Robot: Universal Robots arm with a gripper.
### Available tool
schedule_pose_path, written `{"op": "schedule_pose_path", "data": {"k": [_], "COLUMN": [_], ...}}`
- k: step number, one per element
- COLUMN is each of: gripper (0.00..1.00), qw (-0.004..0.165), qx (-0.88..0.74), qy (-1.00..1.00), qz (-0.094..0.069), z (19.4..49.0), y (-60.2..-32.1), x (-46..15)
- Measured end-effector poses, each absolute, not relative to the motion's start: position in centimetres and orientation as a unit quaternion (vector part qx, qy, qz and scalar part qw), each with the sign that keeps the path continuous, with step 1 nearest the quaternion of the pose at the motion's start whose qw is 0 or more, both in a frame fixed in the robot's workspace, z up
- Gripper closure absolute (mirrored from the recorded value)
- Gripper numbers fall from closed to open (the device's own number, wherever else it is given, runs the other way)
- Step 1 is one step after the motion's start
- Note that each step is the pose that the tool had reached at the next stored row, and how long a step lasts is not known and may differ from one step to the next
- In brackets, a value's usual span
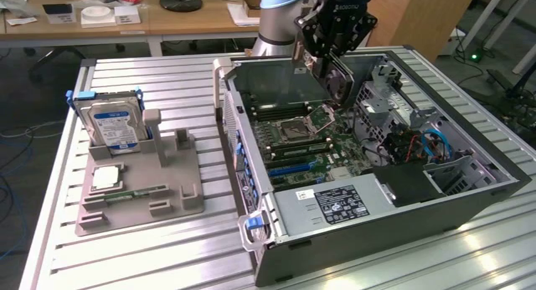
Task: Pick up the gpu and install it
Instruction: 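Insert the gpu into the slot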
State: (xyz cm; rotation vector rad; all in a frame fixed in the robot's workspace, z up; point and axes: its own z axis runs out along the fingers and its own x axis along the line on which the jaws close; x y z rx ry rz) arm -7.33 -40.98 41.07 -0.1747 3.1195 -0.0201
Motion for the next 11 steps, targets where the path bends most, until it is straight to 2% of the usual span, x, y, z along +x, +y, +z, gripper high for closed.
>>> {"op": "schedule_pose_path", "data": {"k": [11], "gripper": [0.72], "qw": [0.009], "qx": [-0.117], "qy": [0.993], "qz": [-0.006], "z": [41.06], "y": [-40.98], "x": [-7.33]}}
